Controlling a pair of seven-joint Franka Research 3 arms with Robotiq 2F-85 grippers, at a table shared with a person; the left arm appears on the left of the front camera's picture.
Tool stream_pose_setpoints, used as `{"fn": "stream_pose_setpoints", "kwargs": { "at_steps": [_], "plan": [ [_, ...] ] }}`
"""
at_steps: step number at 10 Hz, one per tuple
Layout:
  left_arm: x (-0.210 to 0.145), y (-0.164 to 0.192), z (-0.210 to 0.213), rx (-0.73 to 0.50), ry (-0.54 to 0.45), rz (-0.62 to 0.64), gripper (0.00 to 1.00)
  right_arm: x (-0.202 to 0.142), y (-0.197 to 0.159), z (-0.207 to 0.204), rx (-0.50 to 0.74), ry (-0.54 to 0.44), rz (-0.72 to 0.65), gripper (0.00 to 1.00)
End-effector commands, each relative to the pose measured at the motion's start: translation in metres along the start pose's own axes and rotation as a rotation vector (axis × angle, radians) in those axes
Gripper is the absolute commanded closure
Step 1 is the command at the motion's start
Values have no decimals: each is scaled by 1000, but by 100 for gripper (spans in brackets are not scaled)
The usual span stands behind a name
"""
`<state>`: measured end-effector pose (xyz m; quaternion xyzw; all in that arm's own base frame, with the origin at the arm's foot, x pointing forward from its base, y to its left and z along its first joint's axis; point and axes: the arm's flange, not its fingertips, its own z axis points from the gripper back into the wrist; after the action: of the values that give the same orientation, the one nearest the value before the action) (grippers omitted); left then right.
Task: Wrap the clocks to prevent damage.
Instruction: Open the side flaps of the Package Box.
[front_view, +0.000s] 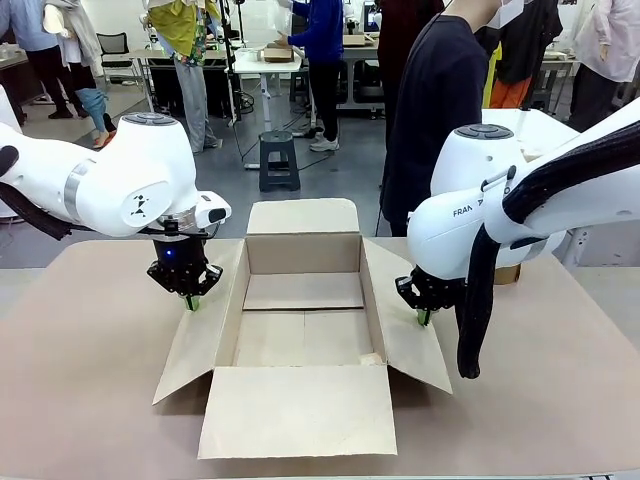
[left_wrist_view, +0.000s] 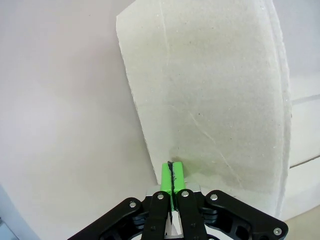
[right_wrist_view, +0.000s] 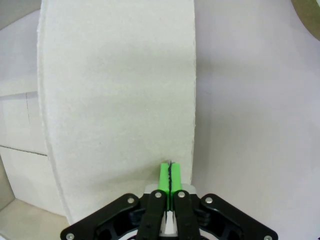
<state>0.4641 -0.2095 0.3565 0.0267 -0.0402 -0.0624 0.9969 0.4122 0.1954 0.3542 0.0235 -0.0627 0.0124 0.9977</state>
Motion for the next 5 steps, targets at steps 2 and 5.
{"fn": "stream_pose_setpoints", "kwargs": {
  "at_steps": [2, 5],
  "plan": [
    [-2, -1, -4, 4, 17, -12, 100, 0, 0, -1, -2, 0, 0, 99],
    [-2, -1, -4, 4, 17, -12, 100, 0, 0, -1, -2, 0, 0, 99]
  ]
}}
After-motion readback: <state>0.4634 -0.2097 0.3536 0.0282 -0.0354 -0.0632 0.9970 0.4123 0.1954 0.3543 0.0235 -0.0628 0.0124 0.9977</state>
